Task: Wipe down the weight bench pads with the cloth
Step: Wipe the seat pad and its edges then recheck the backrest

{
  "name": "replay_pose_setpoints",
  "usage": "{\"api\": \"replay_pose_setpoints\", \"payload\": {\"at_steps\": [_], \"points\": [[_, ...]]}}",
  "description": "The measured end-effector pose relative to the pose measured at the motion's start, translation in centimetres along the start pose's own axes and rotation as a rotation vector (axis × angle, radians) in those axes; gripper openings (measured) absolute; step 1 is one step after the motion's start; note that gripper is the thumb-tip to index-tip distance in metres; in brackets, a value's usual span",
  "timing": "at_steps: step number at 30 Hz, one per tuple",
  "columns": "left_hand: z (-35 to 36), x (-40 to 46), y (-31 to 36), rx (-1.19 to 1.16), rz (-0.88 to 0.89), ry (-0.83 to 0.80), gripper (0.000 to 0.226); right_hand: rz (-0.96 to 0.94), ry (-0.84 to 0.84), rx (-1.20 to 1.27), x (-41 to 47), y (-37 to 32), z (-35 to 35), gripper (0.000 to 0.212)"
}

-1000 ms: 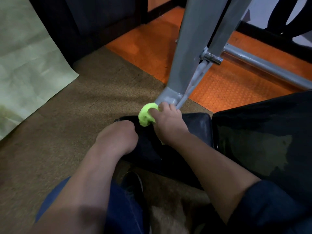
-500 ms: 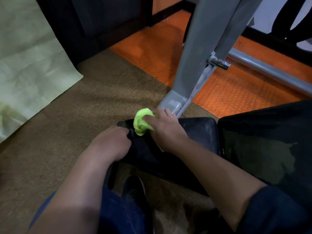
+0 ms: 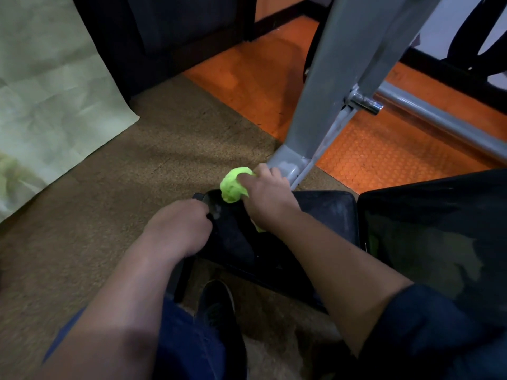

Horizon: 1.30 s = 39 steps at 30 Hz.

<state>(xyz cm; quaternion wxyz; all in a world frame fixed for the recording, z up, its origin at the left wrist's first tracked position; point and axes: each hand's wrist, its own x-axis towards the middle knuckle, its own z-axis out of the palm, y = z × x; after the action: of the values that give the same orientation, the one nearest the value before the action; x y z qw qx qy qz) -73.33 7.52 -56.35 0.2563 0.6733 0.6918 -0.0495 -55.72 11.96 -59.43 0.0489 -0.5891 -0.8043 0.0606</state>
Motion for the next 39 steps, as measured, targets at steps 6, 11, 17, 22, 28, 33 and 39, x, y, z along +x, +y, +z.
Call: {"api": "replay_pose_setpoints", "payload": {"at_steps": [6,11,17,22,28,33,39], "points": [[0.2,0.2,-0.4,0.019,0.002,0.015,0.03,-0.126,-0.014,0.039,-1.1,1.0,-0.1,0.037],[0.3,0.4,-0.1,0.047,0.0,0.044,0.032,-0.187,-0.014,0.005,-1.7,-1.2,0.3,0.04],[0.6,0.7,-0.6,0.032,-0.012,0.058,0.034,-0.156,-0.012,0.019,-2.7,-0.8,-0.1,0.044],[1.0,0.9,-0.6,0.047,-0.005,0.068,0.034,-0.271,-0.002,0.023,-4.1,-0.5,0.5,0.045],[1.0,1.0,-0.5,0.028,-0.034,0.079,0.03,-0.264,-0.016,0.006,-4.5,-1.8,0.4,0.047],[1.0,1.2,-0.8,-0.009,-0.051,0.067,0.03,-0.248,0.014,-0.01,-4.8,-0.7,0.1,0.047],[0.6,1.1,-0.4,-0.045,-0.07,0.141,0.018,-0.433,0.02,-0.028,-7.0,-1.4,1.2,0.047]]}}
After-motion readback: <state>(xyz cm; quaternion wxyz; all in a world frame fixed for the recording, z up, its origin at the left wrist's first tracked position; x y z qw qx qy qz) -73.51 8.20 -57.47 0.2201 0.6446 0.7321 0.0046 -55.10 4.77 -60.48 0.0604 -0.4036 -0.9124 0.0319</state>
